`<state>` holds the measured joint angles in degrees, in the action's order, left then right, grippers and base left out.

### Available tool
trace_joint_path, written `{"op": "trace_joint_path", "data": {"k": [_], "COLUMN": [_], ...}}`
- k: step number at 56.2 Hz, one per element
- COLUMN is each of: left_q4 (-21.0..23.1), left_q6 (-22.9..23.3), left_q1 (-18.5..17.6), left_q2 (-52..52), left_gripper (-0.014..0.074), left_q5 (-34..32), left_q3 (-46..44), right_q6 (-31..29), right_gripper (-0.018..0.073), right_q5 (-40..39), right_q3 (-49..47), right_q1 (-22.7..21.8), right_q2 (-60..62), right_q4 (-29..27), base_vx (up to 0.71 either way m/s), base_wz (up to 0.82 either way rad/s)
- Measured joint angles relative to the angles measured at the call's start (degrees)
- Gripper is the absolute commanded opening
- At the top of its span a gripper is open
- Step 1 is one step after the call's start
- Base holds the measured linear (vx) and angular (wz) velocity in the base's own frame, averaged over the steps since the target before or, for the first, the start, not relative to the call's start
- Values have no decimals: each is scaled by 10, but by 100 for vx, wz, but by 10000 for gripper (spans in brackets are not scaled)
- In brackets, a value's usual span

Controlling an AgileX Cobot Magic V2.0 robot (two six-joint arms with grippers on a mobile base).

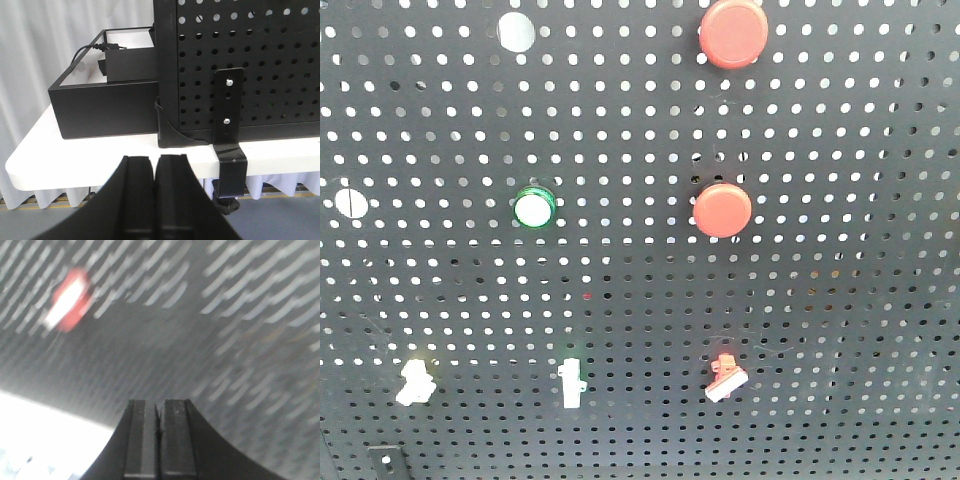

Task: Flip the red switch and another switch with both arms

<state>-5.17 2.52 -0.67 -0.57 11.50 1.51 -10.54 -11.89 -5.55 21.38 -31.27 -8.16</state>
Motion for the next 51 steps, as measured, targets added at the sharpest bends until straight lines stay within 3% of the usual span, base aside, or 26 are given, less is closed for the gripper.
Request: {"op": "trace_joint_path", "data": {"k": [10,24,51], "left_q4": [0,0,0], "left_q6": [0,0,0], "left_q1": [0,0,0], "left_q2": [0,0,0], "left_gripper": [3,3,3], "left_q5": [0,1,4], "left_q3": [0,0,0], "right_q6": [92,87,87], "right_gripper": [-6,-6,-6], "right_q5": [29,177,202], "right_q3": [71,72,74], "right_q1": [-120,-222,-239], "right_q2": [108,307,320], "right_q4": [38,70,76], "base_vx": [0,0,0], "base_wz": [0,0,0]}}
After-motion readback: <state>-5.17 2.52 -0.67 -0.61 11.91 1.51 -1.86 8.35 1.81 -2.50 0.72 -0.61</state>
